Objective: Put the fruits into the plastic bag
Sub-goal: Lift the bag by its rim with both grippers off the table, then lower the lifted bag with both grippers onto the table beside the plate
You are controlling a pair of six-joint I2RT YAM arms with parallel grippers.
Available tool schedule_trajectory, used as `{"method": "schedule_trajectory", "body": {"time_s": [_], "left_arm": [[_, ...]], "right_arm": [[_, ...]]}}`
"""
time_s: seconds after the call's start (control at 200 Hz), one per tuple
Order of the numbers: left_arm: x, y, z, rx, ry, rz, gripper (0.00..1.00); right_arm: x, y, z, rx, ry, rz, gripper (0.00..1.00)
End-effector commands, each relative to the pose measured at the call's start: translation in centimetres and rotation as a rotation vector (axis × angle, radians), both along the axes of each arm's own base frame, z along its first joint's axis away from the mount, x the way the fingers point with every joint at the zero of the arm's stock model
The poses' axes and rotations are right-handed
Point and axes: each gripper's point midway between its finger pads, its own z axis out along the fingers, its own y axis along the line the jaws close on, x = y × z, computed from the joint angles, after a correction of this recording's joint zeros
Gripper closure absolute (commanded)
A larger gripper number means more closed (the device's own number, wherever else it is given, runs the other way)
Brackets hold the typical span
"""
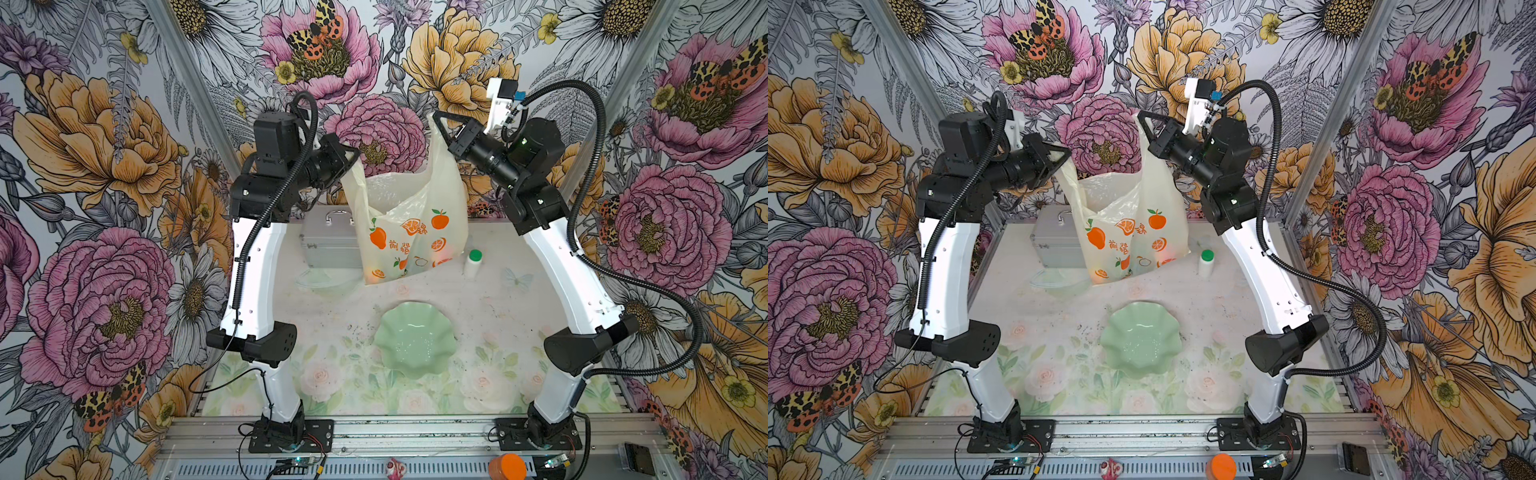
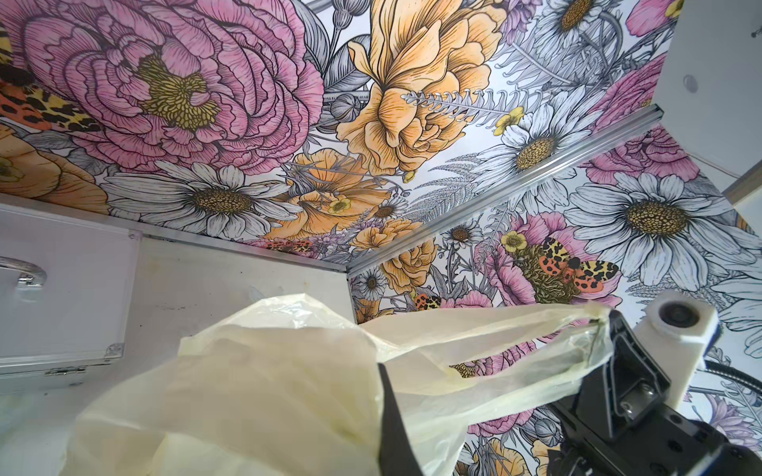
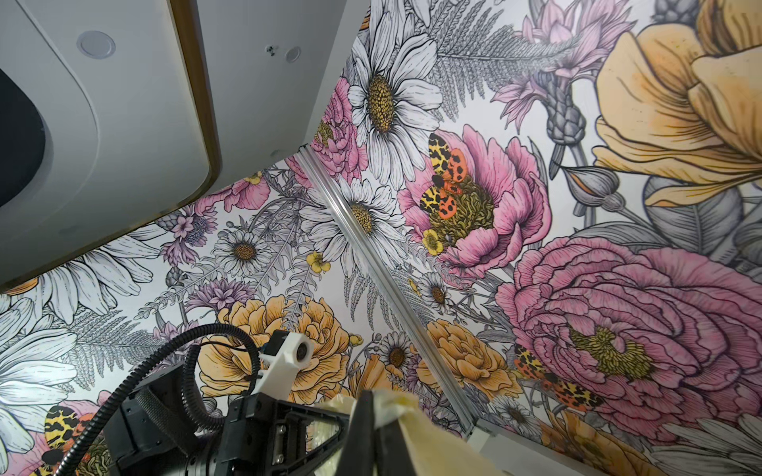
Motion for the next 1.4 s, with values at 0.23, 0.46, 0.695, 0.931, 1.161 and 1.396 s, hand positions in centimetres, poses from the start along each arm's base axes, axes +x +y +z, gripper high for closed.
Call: {"method": "schedule_trajectory", "body": {"time_s": [0.23,0.46,0.695,0.931,1.161,1.396], "left_arm": [[2.5,-2.6,-2.1,0.019,0.004,-0.04,1.0],[2.7,-5.5,-9.5,0.152,0.133,-0.108,1.0],[1.1,-8.5,-13.5,0.207,0.207,-0.172,1.0],[0.2,-9.2,-11.1,0.17,0.168,-0.193,1.0],[-1.3,-9.0,-8.2,0.14,0.113,-0.197,1.0],[-1.8,-9.6,-11.2,0.188,0.169,-0.216,1.0]], "right_arm": [[0.4,-6.1,-4.6,0.13,0.037,-0.068,1.0],[-0.9,-7.0,-14.4,0.068,0.203,-0.093,1.0],[-2.5,-8.5,-17.7,0.051,0.258,-0.136,1.0],[-3.0,-9.0,-14.4,0.064,0.205,-0.141,1.0],[-4.1,-9.2,-12.7,0.063,0.18,-0.146,1.0],[-4.3,-9.5,-16.3,0.006,0.237,-0.172,1.0]]}}
